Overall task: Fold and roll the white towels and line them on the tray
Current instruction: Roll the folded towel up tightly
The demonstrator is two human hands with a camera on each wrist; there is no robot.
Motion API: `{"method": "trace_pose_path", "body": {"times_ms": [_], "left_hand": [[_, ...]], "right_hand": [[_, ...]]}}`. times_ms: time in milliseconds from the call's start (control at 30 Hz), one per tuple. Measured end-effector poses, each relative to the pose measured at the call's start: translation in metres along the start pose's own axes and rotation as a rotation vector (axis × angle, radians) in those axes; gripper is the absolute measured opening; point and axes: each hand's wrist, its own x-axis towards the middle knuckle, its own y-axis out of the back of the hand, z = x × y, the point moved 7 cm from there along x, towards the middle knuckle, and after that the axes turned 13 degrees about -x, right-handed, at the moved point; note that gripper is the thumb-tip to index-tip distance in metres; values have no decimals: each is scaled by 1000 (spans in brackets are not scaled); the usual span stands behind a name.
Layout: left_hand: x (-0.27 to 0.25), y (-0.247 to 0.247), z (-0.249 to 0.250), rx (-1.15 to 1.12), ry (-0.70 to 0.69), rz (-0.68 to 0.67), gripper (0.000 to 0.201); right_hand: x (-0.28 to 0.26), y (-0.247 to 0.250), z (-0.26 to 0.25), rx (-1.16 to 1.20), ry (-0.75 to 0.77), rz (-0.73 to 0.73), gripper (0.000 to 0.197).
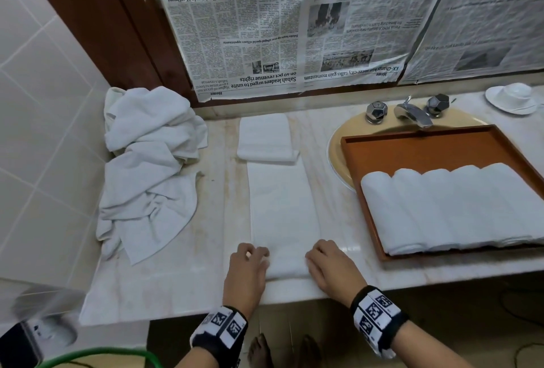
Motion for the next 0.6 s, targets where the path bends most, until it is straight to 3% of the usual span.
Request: {"method": "trace_pose_path", "body": {"times_ms": [100,200,300,467,600], "left_hand": [[-3,-7,0,132,-104,-24,24],[-10,-7,5,152,-184,-48,9],[-17,-9,6,191,-180,-141,34],[-7,-6,-7,81,-85,-152,28],[6,1,-14,-92,10,-126,26]], "right_hand": [[-7,3,-10,-208,109,-27,37],[-2,-2,-12,-240,124,-17,24],[6,-4,-8,-114,72,-45,25],[14,4,19,328,-43,-207,33],[14,10,17,320,-23,-97,18]]}}
